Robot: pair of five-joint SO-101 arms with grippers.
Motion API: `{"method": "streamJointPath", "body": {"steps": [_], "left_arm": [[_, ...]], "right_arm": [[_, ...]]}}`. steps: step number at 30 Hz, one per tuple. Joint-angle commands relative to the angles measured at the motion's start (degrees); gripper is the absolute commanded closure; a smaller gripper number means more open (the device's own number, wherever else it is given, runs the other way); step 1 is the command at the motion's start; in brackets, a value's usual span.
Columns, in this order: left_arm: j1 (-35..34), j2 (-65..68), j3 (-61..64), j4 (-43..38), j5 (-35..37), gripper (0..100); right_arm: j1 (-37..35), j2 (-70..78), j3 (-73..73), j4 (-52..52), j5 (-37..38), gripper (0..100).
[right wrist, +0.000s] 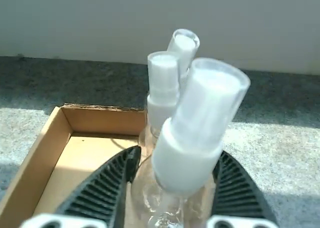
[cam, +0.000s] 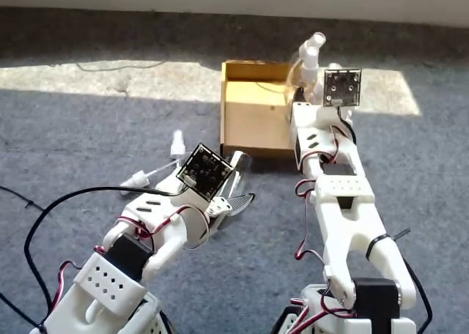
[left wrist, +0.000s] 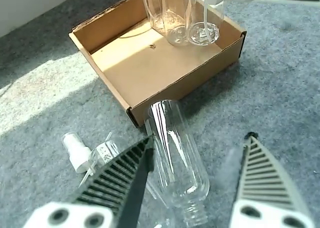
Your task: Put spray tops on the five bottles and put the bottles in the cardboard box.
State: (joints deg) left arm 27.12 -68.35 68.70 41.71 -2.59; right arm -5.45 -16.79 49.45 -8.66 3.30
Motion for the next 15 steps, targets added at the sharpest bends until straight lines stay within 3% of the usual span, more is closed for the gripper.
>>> {"method": "streamJointPath", "body": {"steps": [1,15], "left_arm": [[0.40,-1.01,-0.04,-0.97,-0.26,74],[0.48,-1.01,0.75,-1.23,-0.26,74]], "right_arm": [[0.75,-3.74,-0.40,-0.57,0.70,84.2],[0.66,-3.74,-0.75,4.35,0.70,84.2]]}}
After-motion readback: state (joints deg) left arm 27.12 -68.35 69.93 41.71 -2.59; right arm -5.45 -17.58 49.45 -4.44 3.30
